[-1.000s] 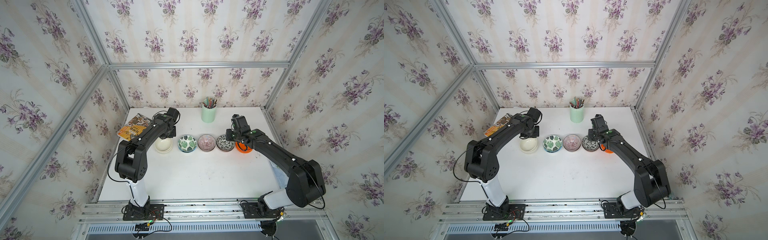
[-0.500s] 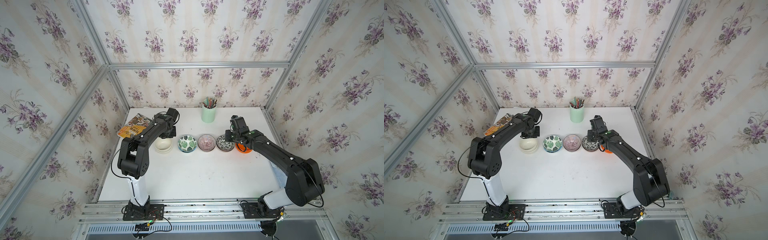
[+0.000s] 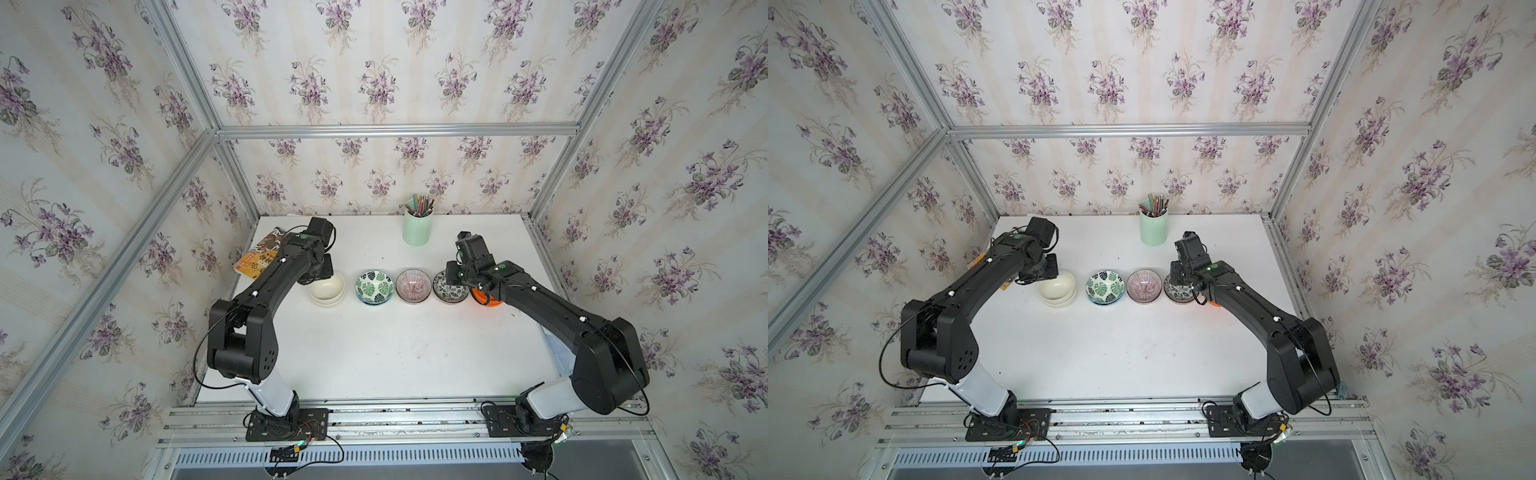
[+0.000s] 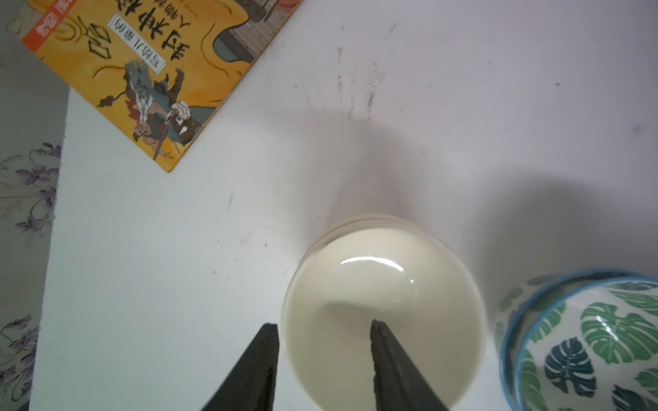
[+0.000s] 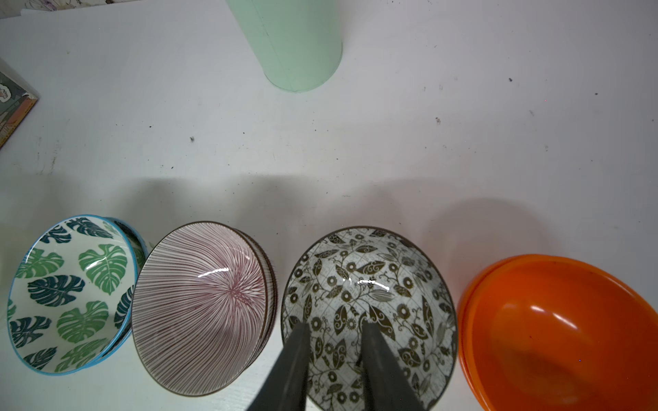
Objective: Stack the bowls
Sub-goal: Adjust the bowl at the center of the board.
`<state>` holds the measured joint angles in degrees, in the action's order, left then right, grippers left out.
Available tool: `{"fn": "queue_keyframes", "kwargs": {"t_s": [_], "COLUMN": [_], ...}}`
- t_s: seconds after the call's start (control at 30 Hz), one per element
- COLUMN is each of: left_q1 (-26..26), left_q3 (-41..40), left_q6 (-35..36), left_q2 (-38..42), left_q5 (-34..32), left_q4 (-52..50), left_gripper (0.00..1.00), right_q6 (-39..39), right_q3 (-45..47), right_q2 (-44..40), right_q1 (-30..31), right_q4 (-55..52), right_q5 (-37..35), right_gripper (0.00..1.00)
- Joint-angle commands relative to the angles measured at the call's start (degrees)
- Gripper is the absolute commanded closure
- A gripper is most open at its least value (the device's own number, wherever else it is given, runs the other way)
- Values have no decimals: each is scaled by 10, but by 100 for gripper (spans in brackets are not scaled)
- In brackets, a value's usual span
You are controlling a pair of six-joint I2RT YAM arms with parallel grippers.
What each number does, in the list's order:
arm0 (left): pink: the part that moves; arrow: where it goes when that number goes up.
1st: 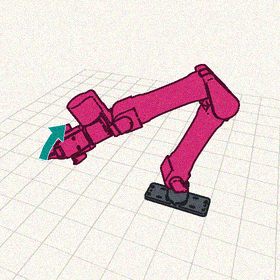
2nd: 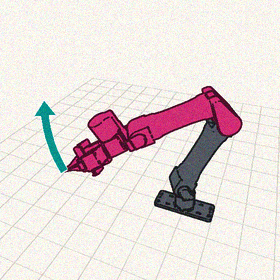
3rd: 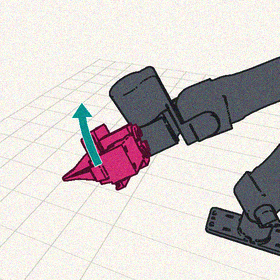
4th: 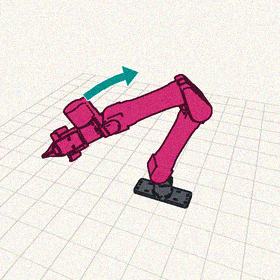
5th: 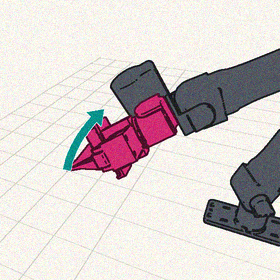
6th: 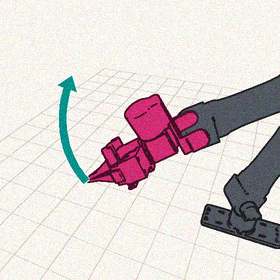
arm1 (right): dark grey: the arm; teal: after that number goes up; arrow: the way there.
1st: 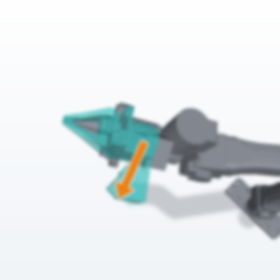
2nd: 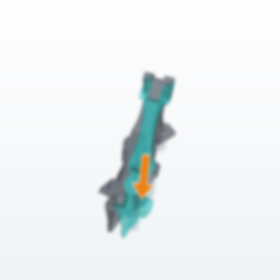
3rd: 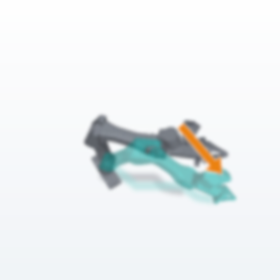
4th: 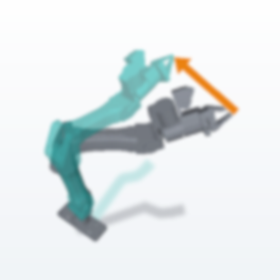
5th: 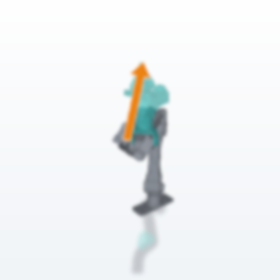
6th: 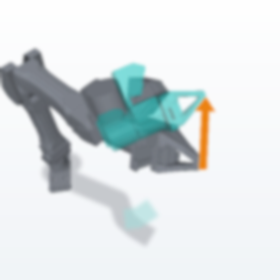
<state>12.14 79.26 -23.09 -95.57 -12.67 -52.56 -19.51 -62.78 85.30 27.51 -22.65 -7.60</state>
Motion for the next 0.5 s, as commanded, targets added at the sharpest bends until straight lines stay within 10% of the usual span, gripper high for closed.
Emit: {"fn": "queue_keyframes", "kwargs": {"t_s": [0.0,0.47], "left_q1": [-18,-39], "left_q3": [-34,-102], "left_q6": [-6,-21], "left_q2": [20,12], "left_q5": [-2,55], "left_q4": [-7,70], "left_gripper": [51,45], "right_q6": [2,2], "right_q3": [0,4], "right_q2": [-3,13], "right_q1": [8,29], "right_q4": [8,23], "right_q5": [-2,2], "right_gripper": [69,69]}}
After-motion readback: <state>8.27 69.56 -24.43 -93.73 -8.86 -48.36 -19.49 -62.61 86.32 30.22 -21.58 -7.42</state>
